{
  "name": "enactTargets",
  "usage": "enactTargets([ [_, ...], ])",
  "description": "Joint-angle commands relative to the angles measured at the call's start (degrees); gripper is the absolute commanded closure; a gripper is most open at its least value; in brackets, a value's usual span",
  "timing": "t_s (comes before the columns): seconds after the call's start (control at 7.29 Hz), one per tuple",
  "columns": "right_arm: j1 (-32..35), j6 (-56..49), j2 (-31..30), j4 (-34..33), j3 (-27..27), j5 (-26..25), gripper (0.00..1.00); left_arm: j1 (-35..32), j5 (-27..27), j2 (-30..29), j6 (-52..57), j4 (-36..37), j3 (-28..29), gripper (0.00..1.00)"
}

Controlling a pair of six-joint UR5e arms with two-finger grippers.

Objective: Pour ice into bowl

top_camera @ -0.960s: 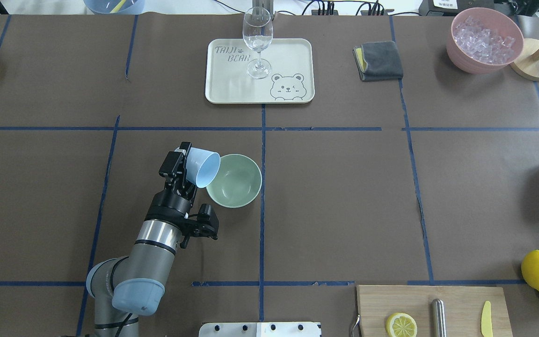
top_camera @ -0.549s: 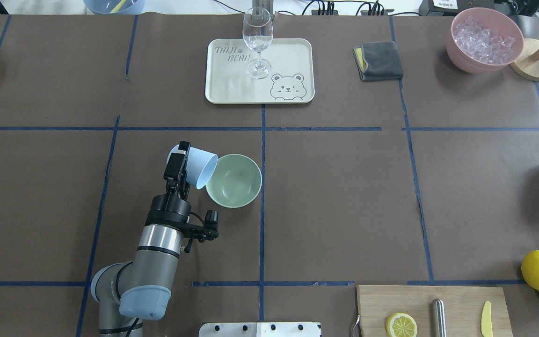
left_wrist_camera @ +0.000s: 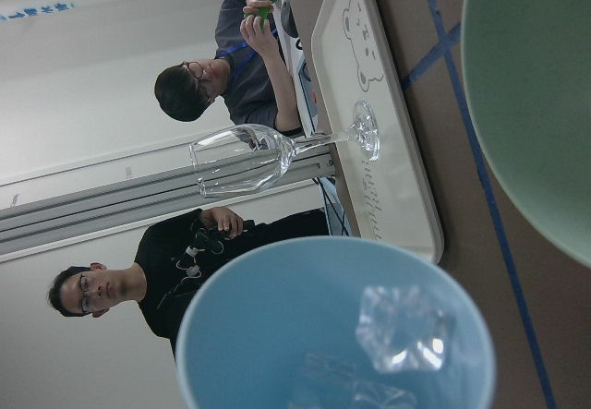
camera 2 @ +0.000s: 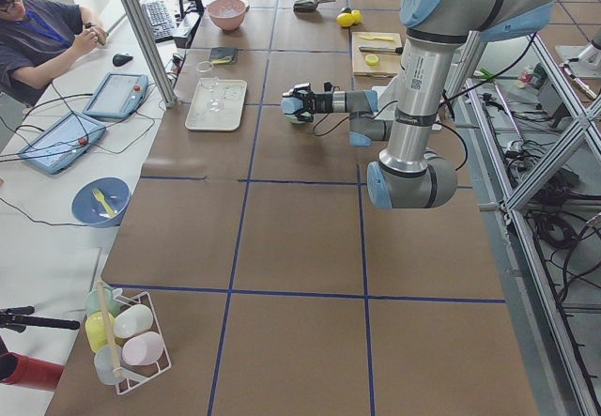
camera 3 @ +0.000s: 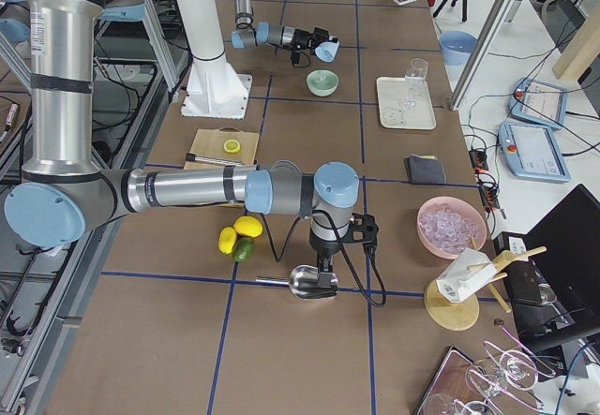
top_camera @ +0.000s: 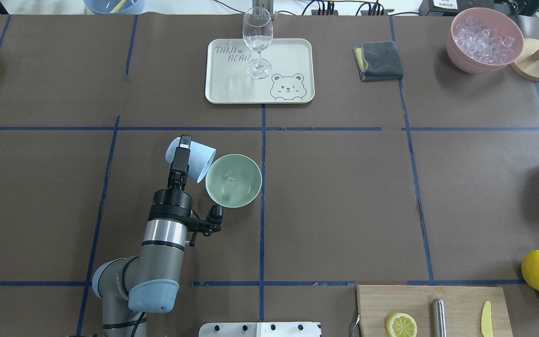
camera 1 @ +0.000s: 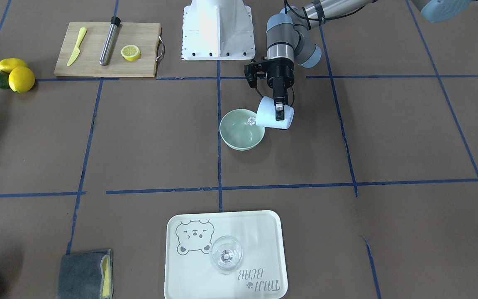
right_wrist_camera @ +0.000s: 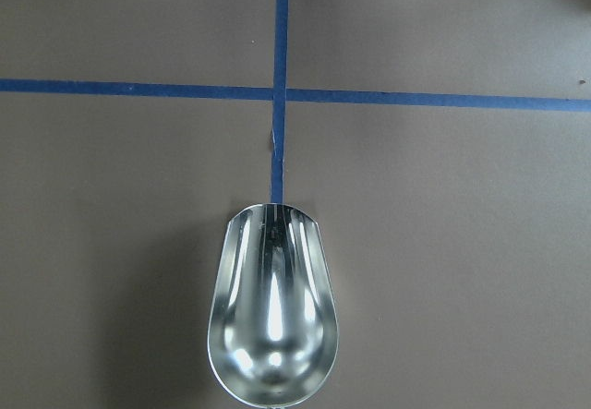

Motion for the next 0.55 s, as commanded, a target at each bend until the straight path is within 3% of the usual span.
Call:
enactTargets([
  [0.0, 0.28, 0.0, 0.0, -0.09, -0.09, 0.05, 0.0, -0.14, 0.72, -0.53, 0.98, 1.99, -0.01, 1.0],
  [0.41, 0.46, 0.0, 0.0, 0.0, -0.09, 0.14, 0.0, -0.14, 1.5, -0.62, 0.98, 2.61, -0.01, 1.0],
])
